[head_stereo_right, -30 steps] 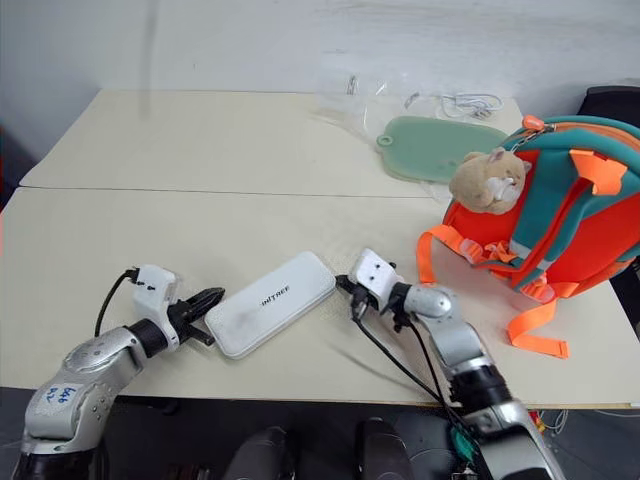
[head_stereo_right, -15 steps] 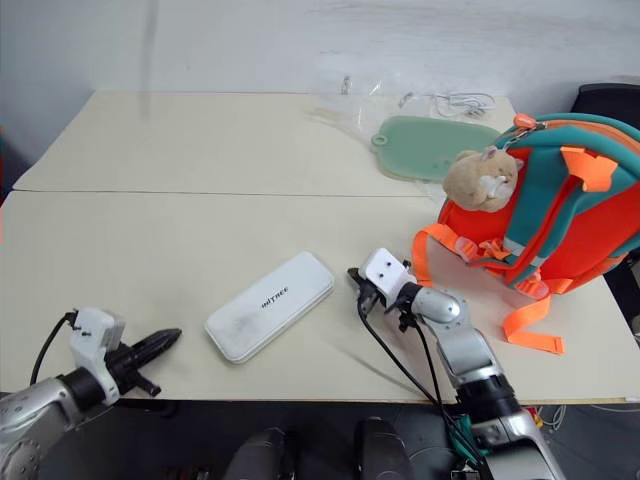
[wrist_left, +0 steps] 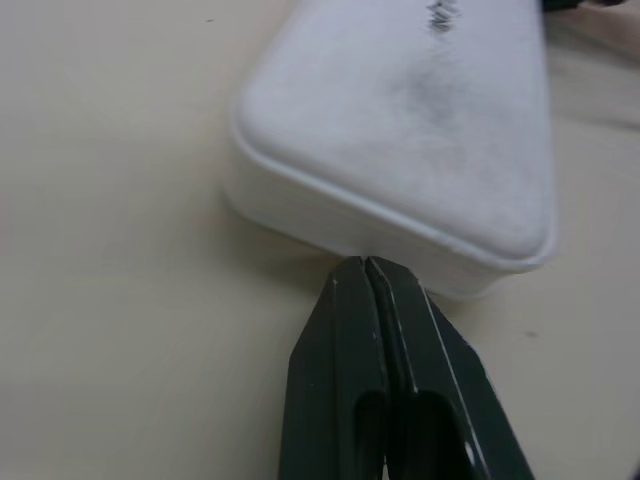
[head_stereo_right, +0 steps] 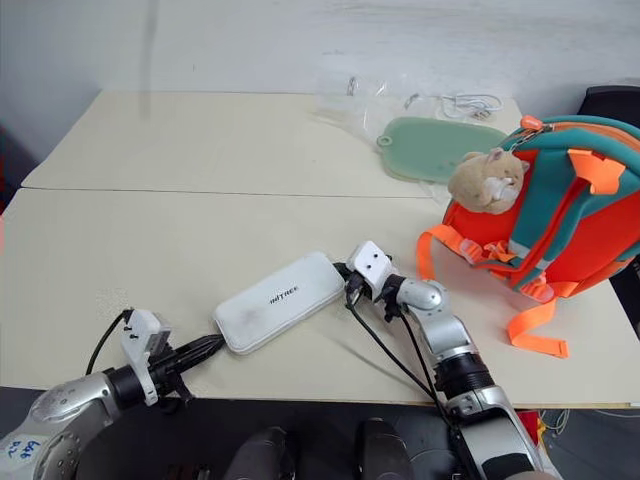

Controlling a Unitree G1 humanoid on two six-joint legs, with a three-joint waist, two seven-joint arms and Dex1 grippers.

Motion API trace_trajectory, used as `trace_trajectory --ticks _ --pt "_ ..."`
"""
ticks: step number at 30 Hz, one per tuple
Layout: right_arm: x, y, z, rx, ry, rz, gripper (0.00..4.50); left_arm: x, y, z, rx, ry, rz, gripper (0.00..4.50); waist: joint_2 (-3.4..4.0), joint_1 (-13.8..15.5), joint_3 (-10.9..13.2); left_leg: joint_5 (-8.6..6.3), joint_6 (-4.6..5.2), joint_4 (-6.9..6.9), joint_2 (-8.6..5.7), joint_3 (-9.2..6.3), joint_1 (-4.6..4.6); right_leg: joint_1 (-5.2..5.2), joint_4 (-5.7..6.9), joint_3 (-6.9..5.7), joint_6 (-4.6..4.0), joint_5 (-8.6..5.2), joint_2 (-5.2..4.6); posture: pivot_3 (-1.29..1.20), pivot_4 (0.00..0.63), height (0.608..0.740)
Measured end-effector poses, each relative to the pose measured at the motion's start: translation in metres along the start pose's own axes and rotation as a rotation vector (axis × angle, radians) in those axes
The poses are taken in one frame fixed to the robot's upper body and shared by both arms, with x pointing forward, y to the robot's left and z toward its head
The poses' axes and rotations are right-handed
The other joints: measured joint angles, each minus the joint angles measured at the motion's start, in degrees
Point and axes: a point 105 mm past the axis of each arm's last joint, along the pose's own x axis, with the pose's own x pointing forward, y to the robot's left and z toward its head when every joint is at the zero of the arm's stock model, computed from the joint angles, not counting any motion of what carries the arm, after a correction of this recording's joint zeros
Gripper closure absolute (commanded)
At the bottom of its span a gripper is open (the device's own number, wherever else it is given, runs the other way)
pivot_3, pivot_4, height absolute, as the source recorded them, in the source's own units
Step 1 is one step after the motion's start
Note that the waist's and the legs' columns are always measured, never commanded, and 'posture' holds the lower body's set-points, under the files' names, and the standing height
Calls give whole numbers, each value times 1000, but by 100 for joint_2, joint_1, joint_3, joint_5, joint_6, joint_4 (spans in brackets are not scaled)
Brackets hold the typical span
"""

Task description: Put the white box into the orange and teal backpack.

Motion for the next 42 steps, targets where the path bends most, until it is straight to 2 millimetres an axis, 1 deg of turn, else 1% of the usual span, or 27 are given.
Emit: trace_trajectory --ticks 2,4,9,11,16,18,22,25,28,31,33,34,36,37,39,42 --pt "-4 15 1 13 -14 69 4500 7 5 4 27 -8 2 4460 2 -6 1 0 0 0 0 2 0 -1 1 2 0 0 0 0 150 740" --pt "-15 21 -2 10 8 103 4500 14 8 8 47 -15 -15 4460 3 -5 2 -1 0 0 -1 3 -1 -1 -2 2 1 0 -1 0 150 740" --pt "-43 19 -7 -7 88 84 4500 28 5 14 79 -10 -80 4460 3 20 2 -2 0 0 -1 2 -1 0 -5 2 1 1 -2 0 150 740" --pt "-51 20 -8 -4 109 72 4500 33 4 16 88 -8 -94 4460 3 18 2 -2 0 1 -1 2 0 1 -5 2 1 1 -3 0 150 740" --pt "-66 21 -12 48 126 35 4500 52 0 24 119 9 -141 4460 4 57 2 -1 0 3 -3 2 1 4 -5 2 3 1 -3 0 150 740" --pt "-69 24 -12 63 127 37 4500 59 -1 27 127 16 -157 4460 4 74 2 -1 1 4 -4 3 2 5 -4 2 4 2 -3 0 150 740" --pt "-74 31 -7 70 119 73 4500 72 -1 33 133 46 -182 4460 4 154 1 1 3 7 -5 3 4 6 -1 1 5 3 -2 0 150 740" --pt "-80 35 -1 69 106 110 4500 69 4 35 154 80 -181 4460 2 146 1 1 3 5 -5 2 5 7 -1 2 6 3 -2 0 150 740" --pt "-89 28 0 65 119 79 4500 55 20 34 173 127 -127 4460 2 49 0 7 -7 -4 2 3 12 4 3 5 4 2 4 0 150 740" --pt "-97 11 -2 62 137 -9 4500 26 40 28 165 167 -56 4460 2 -100 0 6 -17 -14 16 8 20 0 8 8 -9 -5 12 0 150 740" --pt "-102 -4 -7 55 163 -86 4500 9 45 25 144 173 -33 4460 6 -141 2 9 -24 -18 17 8 19 -4 9 6 -15 -8 12 0 150 740" --pt "-103 -17 -10 44 175 -155 4500 3 45 22 106 151 -27 4460 8 -154 3 10 -26 -20 17 8 19 -5 9 6 -15 -8 12 0 150 740" --pt "-102 -33 -10 25 176 -235 4500 2 40 20 30 98 -34 4460 9 -124 5 10 -26 -14 16 5 12 -6 8 3 -14 -8 11 0 150 740" --pt "-100 -37 -9 16 168 -255 4500 5 37 20 3 80 -42 4460 8 -114 5 10 -26 -11 16 5 8 -7 9 2 -14 -8 11 0 150 740" --pt "-88 -42 -7 0 141 -265 4500 13 29 22 -54 36 -54 4460 7 -45 6 10 -25 -5 14 4 4 -6 7 1 -11 -6 11 0 150 740" --pt "-70 -39 -8 -6 120 -229 4500 26 23 33 -86 -27 -45 4460 6 17 6 13 -30 2 11 4 -1 -5 6 0 -7 -4 9 0 150 740"
